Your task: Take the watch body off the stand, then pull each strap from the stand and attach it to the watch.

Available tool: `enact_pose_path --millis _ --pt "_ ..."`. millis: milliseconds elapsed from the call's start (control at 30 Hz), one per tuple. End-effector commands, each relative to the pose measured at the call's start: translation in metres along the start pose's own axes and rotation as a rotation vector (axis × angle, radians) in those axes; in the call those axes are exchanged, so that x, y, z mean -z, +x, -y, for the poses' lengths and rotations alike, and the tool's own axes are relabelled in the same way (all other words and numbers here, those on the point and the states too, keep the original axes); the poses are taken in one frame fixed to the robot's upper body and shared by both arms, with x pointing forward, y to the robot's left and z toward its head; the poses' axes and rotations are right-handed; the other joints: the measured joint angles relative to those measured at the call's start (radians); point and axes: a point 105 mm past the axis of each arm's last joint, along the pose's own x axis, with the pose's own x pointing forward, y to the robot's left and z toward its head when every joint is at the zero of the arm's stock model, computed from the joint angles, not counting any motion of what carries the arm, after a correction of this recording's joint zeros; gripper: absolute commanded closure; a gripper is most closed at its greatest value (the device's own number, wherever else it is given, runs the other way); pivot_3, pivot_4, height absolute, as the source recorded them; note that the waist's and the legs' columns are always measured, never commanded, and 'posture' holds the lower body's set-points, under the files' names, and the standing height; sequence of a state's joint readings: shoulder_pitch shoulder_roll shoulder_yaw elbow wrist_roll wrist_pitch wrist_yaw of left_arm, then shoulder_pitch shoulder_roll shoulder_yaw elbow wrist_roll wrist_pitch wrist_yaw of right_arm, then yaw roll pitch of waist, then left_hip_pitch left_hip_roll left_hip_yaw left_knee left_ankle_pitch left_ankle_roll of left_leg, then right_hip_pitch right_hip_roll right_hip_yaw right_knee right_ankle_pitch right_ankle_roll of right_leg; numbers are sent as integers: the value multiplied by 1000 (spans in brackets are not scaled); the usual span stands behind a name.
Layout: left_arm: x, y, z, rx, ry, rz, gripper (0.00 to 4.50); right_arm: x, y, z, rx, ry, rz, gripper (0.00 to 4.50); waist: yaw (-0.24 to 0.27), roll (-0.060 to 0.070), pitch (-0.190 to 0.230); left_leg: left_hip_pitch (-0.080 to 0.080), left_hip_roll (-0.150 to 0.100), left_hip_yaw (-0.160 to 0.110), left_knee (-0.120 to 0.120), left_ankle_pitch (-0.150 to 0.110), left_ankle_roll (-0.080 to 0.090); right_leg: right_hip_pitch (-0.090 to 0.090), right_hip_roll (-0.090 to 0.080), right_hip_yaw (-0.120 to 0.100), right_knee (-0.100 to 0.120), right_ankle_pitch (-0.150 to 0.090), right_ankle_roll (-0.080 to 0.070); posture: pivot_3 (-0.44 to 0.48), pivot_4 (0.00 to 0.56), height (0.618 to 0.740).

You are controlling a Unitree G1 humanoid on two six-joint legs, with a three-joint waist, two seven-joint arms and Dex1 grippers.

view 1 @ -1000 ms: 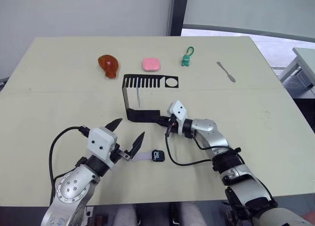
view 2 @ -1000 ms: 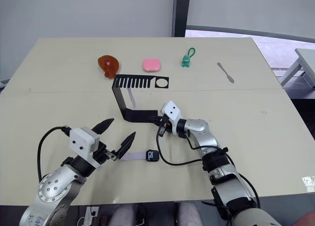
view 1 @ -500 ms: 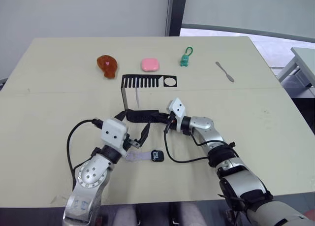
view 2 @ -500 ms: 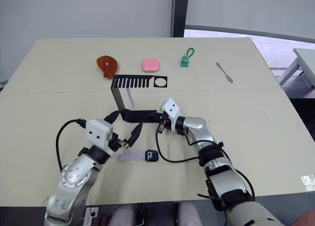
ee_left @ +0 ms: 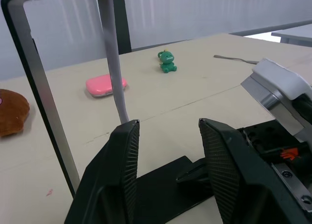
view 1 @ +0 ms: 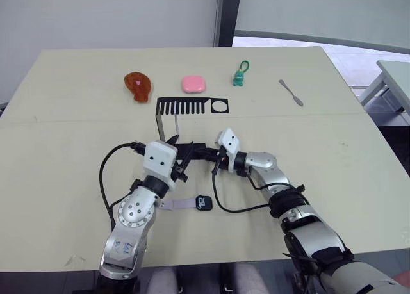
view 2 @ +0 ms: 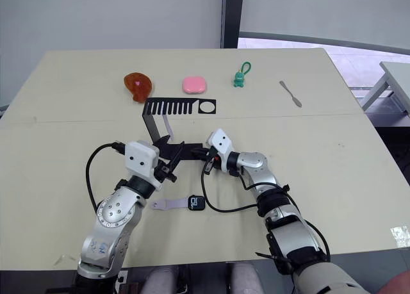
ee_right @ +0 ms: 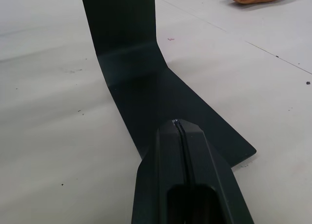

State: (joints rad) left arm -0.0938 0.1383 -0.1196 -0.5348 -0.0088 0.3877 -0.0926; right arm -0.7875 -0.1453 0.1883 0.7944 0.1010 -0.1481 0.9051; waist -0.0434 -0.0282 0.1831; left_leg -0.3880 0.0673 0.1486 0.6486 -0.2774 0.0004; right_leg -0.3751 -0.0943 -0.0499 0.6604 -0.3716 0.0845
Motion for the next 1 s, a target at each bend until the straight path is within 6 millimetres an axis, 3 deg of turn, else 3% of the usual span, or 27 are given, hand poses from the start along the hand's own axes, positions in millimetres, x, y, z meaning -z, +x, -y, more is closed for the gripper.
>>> enact_pose_path --millis 33,467,1000 --pt "-10 0 -4 -49 2 37 2372 15 -1 -9 -35 38 -44 4500 0 0 0 0 0 0 0 0 0 0 0 0 0 0 0 0 150 740" --pt "-6 7 -15 -121 -23 34 2372 17 -4 -11 -38 42 -53 4500 1 0 0 0 0 0 0 0 0 0 0 0 0 0 0 0 150 740" --pt "-5 34 -14 -109 3 50 2372 20 -2 -20 -58 57 -59 4500 7 0 0 0 0 0 0 0 0 0 0 0 0 0 0 0 150 740"
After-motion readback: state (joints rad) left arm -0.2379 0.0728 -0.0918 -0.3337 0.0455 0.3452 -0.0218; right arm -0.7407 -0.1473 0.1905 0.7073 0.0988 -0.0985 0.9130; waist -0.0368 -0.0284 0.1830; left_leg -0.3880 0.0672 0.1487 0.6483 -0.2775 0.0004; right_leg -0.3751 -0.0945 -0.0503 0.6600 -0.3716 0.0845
